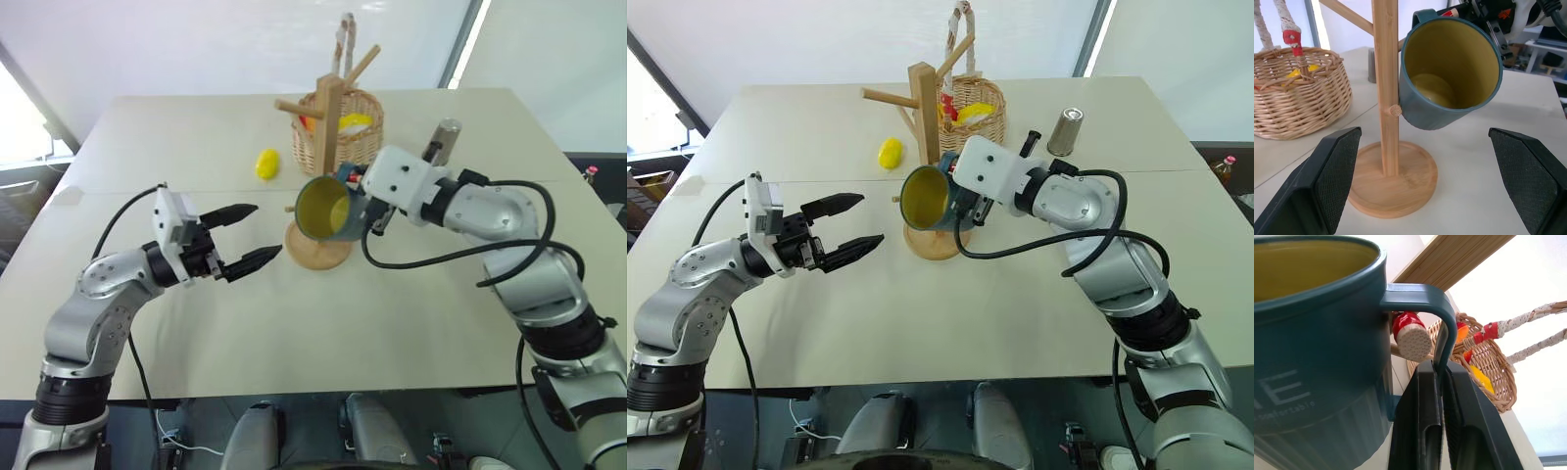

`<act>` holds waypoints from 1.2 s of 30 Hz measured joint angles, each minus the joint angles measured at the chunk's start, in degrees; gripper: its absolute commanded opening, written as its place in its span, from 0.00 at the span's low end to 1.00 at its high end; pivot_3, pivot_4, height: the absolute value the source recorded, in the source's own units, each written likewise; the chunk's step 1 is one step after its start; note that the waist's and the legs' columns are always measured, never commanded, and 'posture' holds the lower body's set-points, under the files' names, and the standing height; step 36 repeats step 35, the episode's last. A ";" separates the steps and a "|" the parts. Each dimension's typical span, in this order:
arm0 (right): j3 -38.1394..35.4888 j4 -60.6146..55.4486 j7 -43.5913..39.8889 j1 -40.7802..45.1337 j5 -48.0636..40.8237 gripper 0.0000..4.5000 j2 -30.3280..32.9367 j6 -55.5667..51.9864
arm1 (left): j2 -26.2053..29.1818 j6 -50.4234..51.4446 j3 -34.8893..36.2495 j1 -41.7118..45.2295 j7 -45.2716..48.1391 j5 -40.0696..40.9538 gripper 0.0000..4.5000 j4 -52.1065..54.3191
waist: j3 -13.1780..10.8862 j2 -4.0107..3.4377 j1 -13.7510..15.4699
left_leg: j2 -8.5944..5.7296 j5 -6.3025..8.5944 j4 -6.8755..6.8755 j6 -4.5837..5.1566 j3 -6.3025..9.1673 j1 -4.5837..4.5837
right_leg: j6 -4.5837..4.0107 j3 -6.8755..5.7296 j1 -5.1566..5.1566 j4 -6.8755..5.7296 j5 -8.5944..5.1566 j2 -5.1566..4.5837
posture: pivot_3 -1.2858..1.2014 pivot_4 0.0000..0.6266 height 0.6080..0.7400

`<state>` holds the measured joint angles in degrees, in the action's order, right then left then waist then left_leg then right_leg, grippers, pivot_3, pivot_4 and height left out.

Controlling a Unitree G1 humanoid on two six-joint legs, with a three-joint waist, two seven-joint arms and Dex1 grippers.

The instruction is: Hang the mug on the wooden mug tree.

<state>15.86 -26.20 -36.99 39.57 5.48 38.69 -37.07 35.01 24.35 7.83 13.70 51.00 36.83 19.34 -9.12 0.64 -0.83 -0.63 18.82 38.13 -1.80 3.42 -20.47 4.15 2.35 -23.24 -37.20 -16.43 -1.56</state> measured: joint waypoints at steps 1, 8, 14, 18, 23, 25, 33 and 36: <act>-0.07 0.00 0.00 0.02 0.02 0.43 -0.01 0.04 | 0.00 0.00 0.00 0.00 -0.05 0.01 1.00 0.02 | 0.00 0.00 0.02 | 0.00 0.00 0.00 0.00 0.00 0.00 | 0.00 0.00 0.00 0.00 0.00 0.00 | 0.52 0.24 1.00; -3.10 -2.61 -2.22 -1.05 -0.24 0.66 3.23 0.71 | -0.10 -0.01 0.01 -0.11 -0.20 0.04 1.00 0.04 | 0.00 0.00 0.19 | 0.00 0.00 -0.01 0.00 0.01 -0.03 | 0.00 0.00 0.00 0.04 0.00 -0.01 | 0.52 0.24 1.00; -15.88 -6.07 -4.40 -4.34 -6.60 0.66 5.01 0.15 | -0.63 -0.02 0.10 -0.01 -0.24 0.15 1.00 -0.71 | 0.00 0.01 0.16 | 0.00 0.00 -0.02 0.00 0.00 -0.02 | 0.00 0.00 0.03 0.06 0.00 -0.01 | 0.52 0.24 1.00; -27.97 -8.48 -5.55 -13.54 -14.92 0.66 2.26 -2.53 | -1.54 -0.37 0.92 -0.78 -1.54 -0.54 1.00 -3.84 | 0.02 0.05 0.24 | 0.00 0.01 -0.06 0.01 0.01 0.01 | 0.00 0.00 0.08 0.08 0.00 -0.02 | 0.52 0.24 1.00; -33.06 -5.75 -2.62 -28.99 -19.50 0.66 -7.93 0.85 | -4.79 -2.98 2.02 -2.49 -7.56 -4.90 1.00 -9.55 | 0.02 0.06 0.08 | 0.00 0.01 -0.06 0.01 -0.03 0.04 | 0.01 0.03 0.05 0.01 0.00 -0.01 | 0.52 0.24 1.00; -32.71 -2.09 -0.25 -33.04 -19.28 0.66 -12.63 5.64 | -6.78 -5.20 2.34 -2.89 -11.63 -7.94 1.00 -12.50 | 0.02 0.06 0.00 | 0.00 0.01 -0.06 0.01 -0.04 0.11 | 0.01 0.05 0.06 -0.04 0.01 0.01 | 0.52 0.24 1.00; -26.96 13.83 5.64 -35.92 -15.84 0.66 -20.43 22.99 | -12.40 -10.17 6.46 -6.96 -22.59 -12.65 1.00 -17.03 | 0.02 0.05 0.06 | 0.01 0.00 -0.06 0.00 -0.05 0.09 | 0.01 0.04 0.03 -0.06 0.01 0.01 | 0.52 0.24 1.00; -26.30 15.92 6.24 -34.57 -15.88 0.66 -21.10 24.48 | -12.84 -10.33 7.12 -8.18 -24.44 -13.13 1.00 -16.96 | 0.02 0.06 0.06 | 0.01 0.00 -0.05 -0.01 -0.05 0.10 | 0.01 0.04 0.03 -0.05 0.01 0.00 | 0.52 0.24 1.00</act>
